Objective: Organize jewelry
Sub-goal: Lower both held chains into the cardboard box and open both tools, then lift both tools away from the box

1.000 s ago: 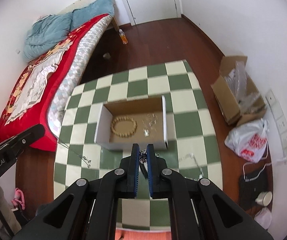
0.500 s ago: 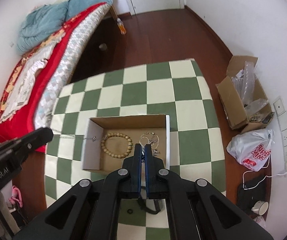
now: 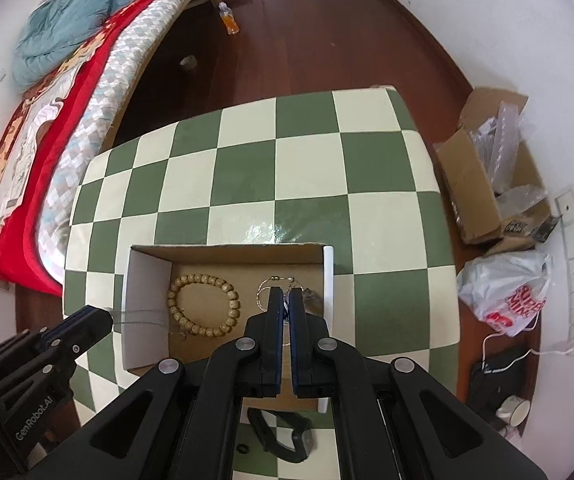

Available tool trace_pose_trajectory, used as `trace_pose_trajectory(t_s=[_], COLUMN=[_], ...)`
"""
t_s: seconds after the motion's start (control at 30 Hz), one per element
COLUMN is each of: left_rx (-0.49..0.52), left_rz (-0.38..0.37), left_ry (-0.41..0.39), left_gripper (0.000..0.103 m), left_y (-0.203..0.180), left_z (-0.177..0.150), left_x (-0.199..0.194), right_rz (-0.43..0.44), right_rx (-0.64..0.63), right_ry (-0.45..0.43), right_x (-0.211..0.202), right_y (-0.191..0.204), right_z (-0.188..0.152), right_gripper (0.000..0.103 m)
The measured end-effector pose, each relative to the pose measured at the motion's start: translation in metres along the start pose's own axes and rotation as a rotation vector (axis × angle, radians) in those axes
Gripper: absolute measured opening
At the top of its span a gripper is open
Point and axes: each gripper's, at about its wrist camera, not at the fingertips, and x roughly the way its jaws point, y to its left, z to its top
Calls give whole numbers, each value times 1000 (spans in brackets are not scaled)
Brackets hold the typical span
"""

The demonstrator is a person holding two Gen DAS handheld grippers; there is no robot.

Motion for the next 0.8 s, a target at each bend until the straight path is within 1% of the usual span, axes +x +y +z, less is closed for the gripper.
trace_pose_trajectory(t_s=[0.03,0.07,0.1,0.13,0.2,0.27,0.3,0.33,0.43,0.57,0.67,0.8], left_rx=[-5,-9,-10,-6,7,27,32,34,40,36,35,31], left_rz=[34,53,69,79,95,137,155,175,222,244,276,270], left_ry=[10,7,-8,-35,-81,-111,-127,-141,-156,-169,-173,-173], left_gripper=[31,41,64,70,72,84,97,102,102,103,103,103], left_y=[1,2,3,3,4,4,5,6,11,18,21,23], left_z=[2,4,6,6,5,5,4,2,-6,-23,-36,-50], left_x=[1,1,-1,-6,-15,-21,-24,-26,-27,-24,-22,-25], right_rz=[-3,0,0,-13,-41,-80,-95,-102,-142,-168,-192,-191], right_rx=[1,7,13,11,0,-24,-34,-34,-51,-57,-63,-52], right_ry=[4,5,-2,-13,-30,-31,-32,-33,-26,-26,-45,-75], right_x=[1,0,-2,-6,-12,-15,-16,-16,-13,-8,-10,-19], right_y=[0,0,0,0,2,6,8,8,11,13,14,15], right_z=[1,2,2,1,-3,-10,-15,-20,-40,-64,-77,-89], right_gripper=[15,22,42,56,59,74,92,101,101,103,103,103])
